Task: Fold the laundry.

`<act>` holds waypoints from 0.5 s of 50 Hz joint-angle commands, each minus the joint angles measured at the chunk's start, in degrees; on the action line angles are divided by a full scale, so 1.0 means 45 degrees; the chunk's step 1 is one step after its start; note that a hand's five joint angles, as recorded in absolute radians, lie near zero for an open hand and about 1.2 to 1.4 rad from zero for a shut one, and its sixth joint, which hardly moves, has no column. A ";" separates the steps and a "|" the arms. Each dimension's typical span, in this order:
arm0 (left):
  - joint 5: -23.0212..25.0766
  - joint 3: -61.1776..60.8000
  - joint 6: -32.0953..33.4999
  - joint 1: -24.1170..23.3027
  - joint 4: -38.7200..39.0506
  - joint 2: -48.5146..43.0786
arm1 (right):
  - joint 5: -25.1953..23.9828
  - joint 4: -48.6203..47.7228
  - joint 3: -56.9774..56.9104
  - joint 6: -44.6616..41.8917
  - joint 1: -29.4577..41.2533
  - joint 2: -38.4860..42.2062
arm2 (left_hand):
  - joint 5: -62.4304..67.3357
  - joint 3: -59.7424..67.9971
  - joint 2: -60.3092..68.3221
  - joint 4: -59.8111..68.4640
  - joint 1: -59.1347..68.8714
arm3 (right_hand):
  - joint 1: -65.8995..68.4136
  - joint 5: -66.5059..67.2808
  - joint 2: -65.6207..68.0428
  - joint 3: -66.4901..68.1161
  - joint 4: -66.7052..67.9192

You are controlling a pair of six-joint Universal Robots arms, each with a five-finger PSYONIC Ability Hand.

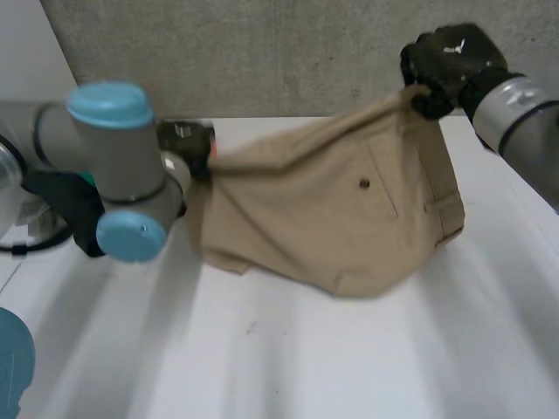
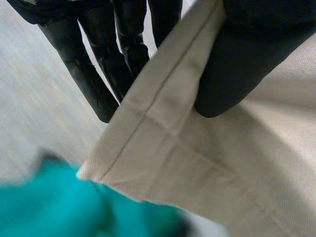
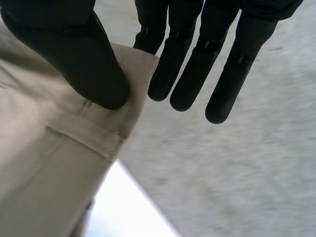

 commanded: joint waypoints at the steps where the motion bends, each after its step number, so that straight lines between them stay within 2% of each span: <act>1: 0.1350 0.3179 0.0227 0.0586 0.3907 0.0502 | 0.2190 -0.5407 -0.3550 -0.0212 -0.0070 0.2611 | 0.3082 0.2663 0.2602 0.2535 0.2688 | 0.3380 0.2831 0.2758 0.2625 0.2575; 3: 0.1486 0.3919 -0.0258 0.0703 0.5387 0.0677 | 0.2775 -0.7628 -0.4447 0.0119 -0.0148 0.3196 | 0.3082 0.2663 0.2602 0.2535 0.2688 | 0.3380 0.2831 0.2758 0.2625 0.2575; 5: 0.1468 0.4487 -0.0882 0.0704 0.6135 0.0834 | 0.2953 -0.9544 -0.5035 0.0509 -0.0129 0.3549 | 0.3082 0.2663 0.2602 0.2535 0.2688 | 0.3380 0.2831 0.2758 0.2625 0.2575; 8: 0.1565 0.4918 -0.1450 0.0723 0.5985 0.0951 | 0.2915 -0.9966 -0.5583 0.0939 -0.0129 0.3706 | 0.3082 0.2663 0.2602 0.2535 0.2688 | 0.3380 0.2831 0.2758 0.2625 0.2575; 16: 0.2560 0.4044 -0.2039 0.0801 0.4812 0.1166 | 0.2700 -0.7996 -0.5118 0.1761 0.0046 0.3727 | 0.3082 0.2663 0.2602 0.2535 0.2688 | 0.3380 0.2831 0.2758 0.2625 0.2575; 20: 0.2737 0.2444 -0.2020 0.0879 0.4636 0.1342 | 0.2641 -0.6746 -0.3733 0.1859 0.0086 0.3513 | 0.3082 0.2663 0.2602 0.2535 0.2688 | 0.3380 0.2831 0.2758 0.2625 0.2575; 25: 0.2795 -0.0792 -0.1573 0.0957 0.4227 0.1615 | 0.2525 -0.4738 -0.1004 0.1781 -0.0070 0.2889 | 0.3082 0.2663 0.2602 0.2535 0.2688 | 0.3380 0.2831 0.2758 0.2625 0.2575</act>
